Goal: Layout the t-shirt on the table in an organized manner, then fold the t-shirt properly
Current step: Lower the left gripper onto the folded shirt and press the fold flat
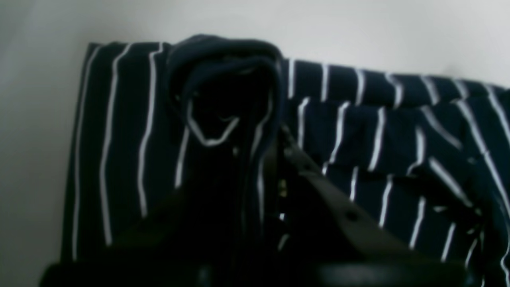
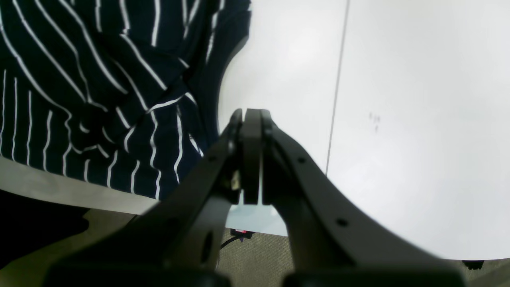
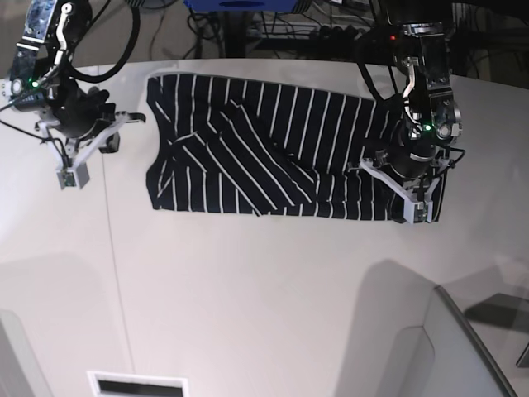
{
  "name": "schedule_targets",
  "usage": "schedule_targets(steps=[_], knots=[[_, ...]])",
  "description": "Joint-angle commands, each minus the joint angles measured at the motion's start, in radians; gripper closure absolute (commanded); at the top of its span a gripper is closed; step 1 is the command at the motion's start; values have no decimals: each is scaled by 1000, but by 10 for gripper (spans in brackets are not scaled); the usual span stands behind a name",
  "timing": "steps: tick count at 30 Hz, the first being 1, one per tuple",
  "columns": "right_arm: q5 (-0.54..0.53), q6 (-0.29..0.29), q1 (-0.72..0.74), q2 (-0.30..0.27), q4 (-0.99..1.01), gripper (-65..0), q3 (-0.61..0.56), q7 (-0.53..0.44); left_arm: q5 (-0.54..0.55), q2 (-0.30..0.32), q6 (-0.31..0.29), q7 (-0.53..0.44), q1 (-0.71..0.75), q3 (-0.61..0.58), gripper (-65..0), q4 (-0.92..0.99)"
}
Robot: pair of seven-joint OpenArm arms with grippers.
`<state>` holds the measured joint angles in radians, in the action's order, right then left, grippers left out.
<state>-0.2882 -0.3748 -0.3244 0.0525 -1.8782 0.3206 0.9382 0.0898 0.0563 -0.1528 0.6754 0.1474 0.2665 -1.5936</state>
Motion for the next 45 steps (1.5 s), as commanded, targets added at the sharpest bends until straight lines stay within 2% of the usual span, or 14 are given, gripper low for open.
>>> schedule_targets(steps=[1, 7, 45], knots=[[-13, -2, 8, -3, -16, 0, 1, -15, 1, 7, 6, -15, -19, 1, 0, -11], [-13, -2, 8, -3, -16, 0, 1, -15, 0, 1, 8, -15, -39, -59, 0, 60], [-13, -2, 11, 0, -16, 0, 1, -15, 3, -5, 8, -16, -62, -60, 0, 83]])
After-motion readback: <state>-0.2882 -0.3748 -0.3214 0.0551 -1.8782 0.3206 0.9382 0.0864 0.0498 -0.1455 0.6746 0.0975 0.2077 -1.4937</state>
